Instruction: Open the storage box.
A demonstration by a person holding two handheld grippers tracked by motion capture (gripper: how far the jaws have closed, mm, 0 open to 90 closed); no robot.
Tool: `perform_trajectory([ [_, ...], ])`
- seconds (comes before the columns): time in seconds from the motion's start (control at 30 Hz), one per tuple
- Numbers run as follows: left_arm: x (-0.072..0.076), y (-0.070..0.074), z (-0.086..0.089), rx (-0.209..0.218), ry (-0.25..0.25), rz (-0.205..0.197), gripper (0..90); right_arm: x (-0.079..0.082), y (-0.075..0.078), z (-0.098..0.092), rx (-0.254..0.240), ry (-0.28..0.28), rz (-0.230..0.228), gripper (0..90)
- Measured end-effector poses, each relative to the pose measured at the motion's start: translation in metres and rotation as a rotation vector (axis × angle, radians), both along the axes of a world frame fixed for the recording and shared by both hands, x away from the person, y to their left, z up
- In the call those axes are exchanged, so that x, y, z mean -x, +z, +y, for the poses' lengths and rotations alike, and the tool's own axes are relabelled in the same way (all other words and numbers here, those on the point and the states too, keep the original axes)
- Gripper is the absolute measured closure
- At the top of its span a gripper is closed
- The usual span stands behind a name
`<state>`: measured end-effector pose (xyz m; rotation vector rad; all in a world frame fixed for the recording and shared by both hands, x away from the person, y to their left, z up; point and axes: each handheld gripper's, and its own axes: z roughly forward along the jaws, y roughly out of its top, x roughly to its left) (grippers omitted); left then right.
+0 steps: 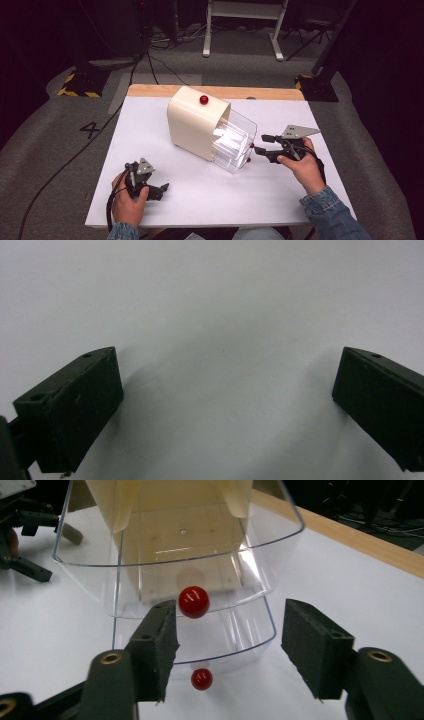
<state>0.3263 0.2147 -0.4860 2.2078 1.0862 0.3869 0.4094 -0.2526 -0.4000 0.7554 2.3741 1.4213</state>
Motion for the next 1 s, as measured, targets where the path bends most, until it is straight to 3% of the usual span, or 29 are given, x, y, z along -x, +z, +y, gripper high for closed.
perform_trajectory([
  [0.23, 0.0, 0.0, 0.0, -0.001, 0.0, 0.001, 0.0, 0.008, 0.009, -0.022, -0.017, -0.034, -0.009, 34.4],
  [0.47, 0.0, 0.0, 0.0, 0.004, 0.002, 0.004, 0.0, 0.019, 0.01, -0.048, 0.002, -0.068, -0.025, 32.4],
  [0.6, 0.0, 0.0, 0.0, 0.001, 0.0, 0.003, 0.0, 0.027, 0.004, -0.067, 0.047, -0.094, -0.017, 31.0],
  [0.8, 0.0, 0.0, 0.0, 0.003, 0.0, 0.005, 0.0, 0.036, -0.004, -0.085, 0.072, -0.127, 0.008, 30.8],
  [1.0, 0.0, 0.0, 0.0, 0.004, 0.001, 0.004, 0.0, 0.044, -0.026, -0.108, 0.114, -0.165, 0.071, 28.8],
])
